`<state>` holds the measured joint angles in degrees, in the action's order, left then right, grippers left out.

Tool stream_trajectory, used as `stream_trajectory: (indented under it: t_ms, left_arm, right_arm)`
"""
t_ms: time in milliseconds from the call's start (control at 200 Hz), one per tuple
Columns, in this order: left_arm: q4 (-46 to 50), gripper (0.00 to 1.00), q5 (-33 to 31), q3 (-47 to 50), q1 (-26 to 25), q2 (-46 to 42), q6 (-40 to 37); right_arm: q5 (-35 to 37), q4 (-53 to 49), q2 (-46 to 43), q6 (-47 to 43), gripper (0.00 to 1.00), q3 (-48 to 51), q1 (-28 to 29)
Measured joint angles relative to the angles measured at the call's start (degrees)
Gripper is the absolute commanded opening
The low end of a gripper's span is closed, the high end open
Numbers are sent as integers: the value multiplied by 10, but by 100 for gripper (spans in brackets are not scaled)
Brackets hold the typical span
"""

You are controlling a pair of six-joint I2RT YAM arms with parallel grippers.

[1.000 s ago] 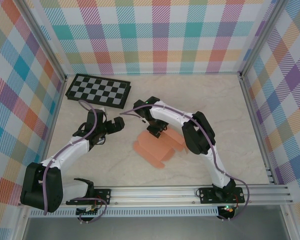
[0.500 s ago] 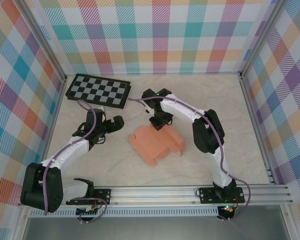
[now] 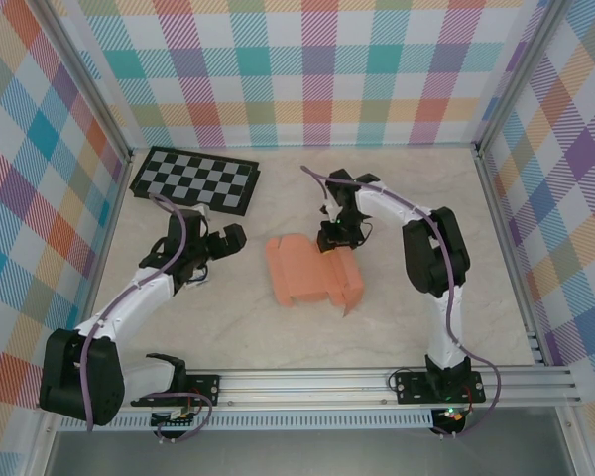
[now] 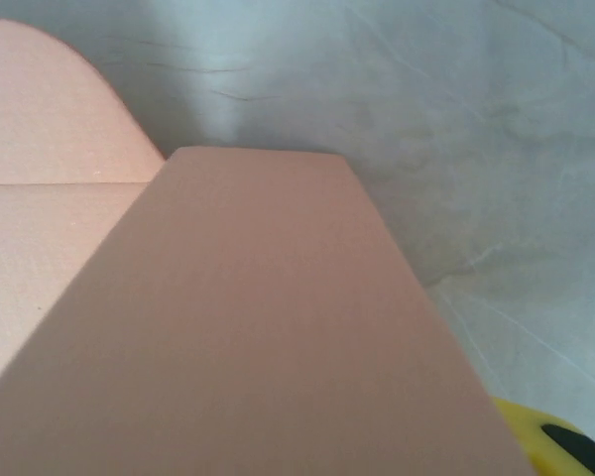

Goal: Fold the paper box

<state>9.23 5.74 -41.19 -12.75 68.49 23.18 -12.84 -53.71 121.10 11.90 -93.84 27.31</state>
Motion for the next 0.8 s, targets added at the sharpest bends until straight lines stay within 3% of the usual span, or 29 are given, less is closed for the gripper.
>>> stream_trajectory:
  t_ms: [145,320,435,635,800]
  left_arm:
    - [5,100,40,-2,2,-3,22]
    - [-27,98,164,0,-7,0,58]
    - [-31,94,217,-12,-38,43,60]
    - [-7,94,249,-66,-106,121,60]
    - [3,82,245,-105,-128,150,56]
  right_arm:
    - [-56,59,-24,38,46,55,-37]
    - [-94,115,-50,68,46,122,-66]
    - [-114,148,-69,85,46,158,-71]
    - [-137,185,-78,104,46,176,-71]
    - [-143,200,-82,113,46,180,-71]
